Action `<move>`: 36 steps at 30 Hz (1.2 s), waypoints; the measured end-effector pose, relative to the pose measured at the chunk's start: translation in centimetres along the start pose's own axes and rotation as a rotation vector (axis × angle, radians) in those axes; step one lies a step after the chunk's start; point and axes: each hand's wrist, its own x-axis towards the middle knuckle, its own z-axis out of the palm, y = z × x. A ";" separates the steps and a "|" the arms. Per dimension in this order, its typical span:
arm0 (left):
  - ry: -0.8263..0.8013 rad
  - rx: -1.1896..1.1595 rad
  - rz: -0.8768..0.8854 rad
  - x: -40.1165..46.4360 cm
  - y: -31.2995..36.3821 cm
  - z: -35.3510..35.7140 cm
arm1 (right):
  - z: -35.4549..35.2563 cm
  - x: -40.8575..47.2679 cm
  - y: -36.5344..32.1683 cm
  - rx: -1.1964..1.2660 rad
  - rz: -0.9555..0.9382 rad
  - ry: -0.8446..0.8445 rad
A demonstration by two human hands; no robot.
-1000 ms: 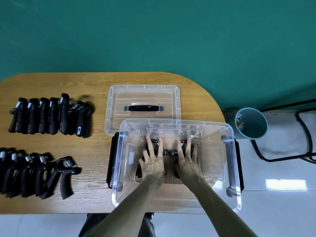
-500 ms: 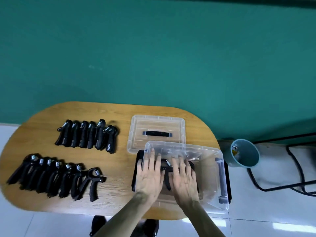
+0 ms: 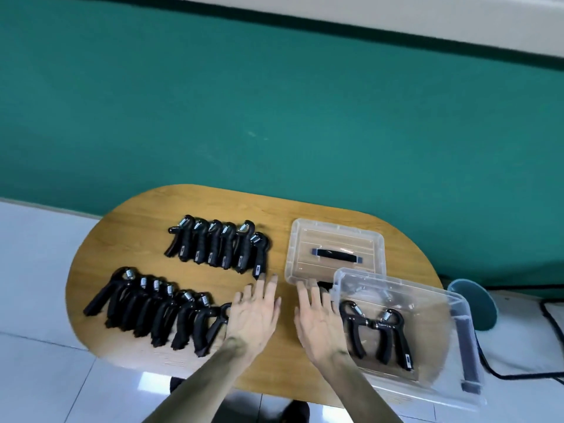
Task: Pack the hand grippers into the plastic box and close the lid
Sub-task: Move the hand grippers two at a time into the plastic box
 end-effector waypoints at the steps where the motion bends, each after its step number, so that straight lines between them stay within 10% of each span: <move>1: -0.002 0.011 0.019 -0.3 -1.3 -0.2 | 0.3 0.5 -1.5 0.016 0.005 -0.079; 15: -0.118 -0.127 -0.157 -0.5 -25.1 3.0 | 4.1 6.4 -20.8 -0.131 -0.051 -0.222; 36: -0.124 -0.188 -0.421 4.0 -39.0 16.2 | 14.0 21.9 -30.4 -0.150 -0.222 -0.148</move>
